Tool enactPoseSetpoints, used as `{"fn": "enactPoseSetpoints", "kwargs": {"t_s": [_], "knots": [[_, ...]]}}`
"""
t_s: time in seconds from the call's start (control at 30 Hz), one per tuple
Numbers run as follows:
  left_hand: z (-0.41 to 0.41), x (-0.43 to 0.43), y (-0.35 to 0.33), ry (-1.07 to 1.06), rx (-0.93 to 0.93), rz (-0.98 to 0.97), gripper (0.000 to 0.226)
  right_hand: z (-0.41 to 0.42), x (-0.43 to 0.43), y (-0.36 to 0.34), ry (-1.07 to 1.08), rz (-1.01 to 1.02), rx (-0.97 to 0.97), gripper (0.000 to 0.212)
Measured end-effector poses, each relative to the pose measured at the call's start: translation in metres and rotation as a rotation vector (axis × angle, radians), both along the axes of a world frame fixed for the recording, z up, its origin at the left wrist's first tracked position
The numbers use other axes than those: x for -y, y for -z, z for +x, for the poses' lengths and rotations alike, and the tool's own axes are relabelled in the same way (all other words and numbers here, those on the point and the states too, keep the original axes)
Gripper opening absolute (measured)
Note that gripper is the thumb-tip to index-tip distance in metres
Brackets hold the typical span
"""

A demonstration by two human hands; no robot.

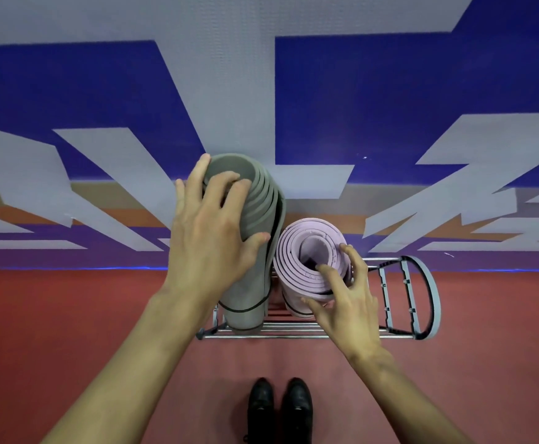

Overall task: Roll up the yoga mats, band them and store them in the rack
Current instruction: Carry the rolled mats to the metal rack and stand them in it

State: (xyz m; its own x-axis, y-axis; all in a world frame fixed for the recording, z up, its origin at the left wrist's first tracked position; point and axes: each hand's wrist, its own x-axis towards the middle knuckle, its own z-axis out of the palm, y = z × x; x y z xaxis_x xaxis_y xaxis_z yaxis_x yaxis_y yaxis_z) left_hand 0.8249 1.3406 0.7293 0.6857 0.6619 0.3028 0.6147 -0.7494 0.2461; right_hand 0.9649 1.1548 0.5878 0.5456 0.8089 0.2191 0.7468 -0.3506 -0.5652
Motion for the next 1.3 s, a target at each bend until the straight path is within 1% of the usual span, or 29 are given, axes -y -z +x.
{"fn": "enactPoseSetpoints", "kwargs": {"t_s": [0.1, 0.2, 0.27, 0.37, 0.47, 0.5, 0.57, 0.6, 0.67, 0.77, 0.9, 1.0, 1.1, 1.17, 1.23, 1.3], "knots": [[0.004, 0.007, 0.002, -0.046, -0.062, 0.034, 0.077, 0.002, 0.002, 0.001, -0.002, 0.009, 0.036, 0.061], [0.009, 0.017, 0.002, -0.08, -0.085, 0.013, 0.074, 0.006, 0.001, 0.003, -0.085, -0.023, 0.267, 0.051], [0.011, 0.018, 0.0, -0.08, -0.052, -0.038, 0.07, 0.006, 0.0, 0.003, -0.125, -0.059, 0.336, 0.045], [0.013, 0.019, -0.002, -0.058, 0.067, -0.128, 0.066, 0.003, 0.003, 0.0, -0.113, -0.101, 0.307, 0.04], [0.01, 0.027, -0.007, -0.011, 0.135, -0.146, 0.066, 0.005, 0.004, -0.004, -0.104, -0.113, 0.287, 0.041], [0.009, 0.029, -0.01, 0.008, 0.147, -0.146, 0.065, 0.009, 0.005, -0.005, -0.108, -0.128, 0.288, 0.045], [0.008, 0.032, -0.019, 0.034, 0.172, -0.135, 0.063, 0.016, 0.001, -0.007, -0.097, -0.202, 0.271, 0.064], [0.009, 0.033, -0.022, 0.039, 0.188, -0.123, 0.063, 0.02, -0.001, -0.007, -0.088, -0.241, 0.256, 0.069], [0.009, 0.036, -0.025, 0.028, 0.215, -0.111, 0.062, 0.026, -0.006, -0.007, -0.076, -0.276, 0.233, 0.067], [0.002, 0.048, -0.017, -0.005, 0.232, -0.126, 0.06, 0.026, -0.009, -0.005, -0.069, -0.269, 0.22, 0.062], [-0.018, 0.071, 0.008, -0.092, 0.167, -0.143, 0.06, 0.018, 0.0, 0.012, -0.079, -0.293, 0.27, 0.053], [-0.031, 0.077, 0.044, -0.064, 0.096, -0.166, 0.059, 0.013, 0.003, 0.029, -0.065, -0.319, 0.273, 0.058], [-0.036, 0.07, 0.089, -0.03, 0.074, -0.202, 0.057, 0.011, -0.002, 0.041, -0.044, -0.355, 0.232, 0.059], [-0.038, 0.064, 0.119, -0.013, 0.061, -0.235, 0.057, 0.012, -0.008, 0.045, -0.023, -0.417, 0.155, 0.063], [-0.037, 0.057, 0.148, 0.018, 0.025, -0.257, 0.057, 0.015, -0.012, 0.051, -0.009, -0.457, 0.094, 0.068], [-0.037, 0.05, 0.172, 0.063, -0.023, -0.254, 0.057, 0.015, -0.016, 0.058, -0.014, -0.488, 0.071, 0.067]]}}
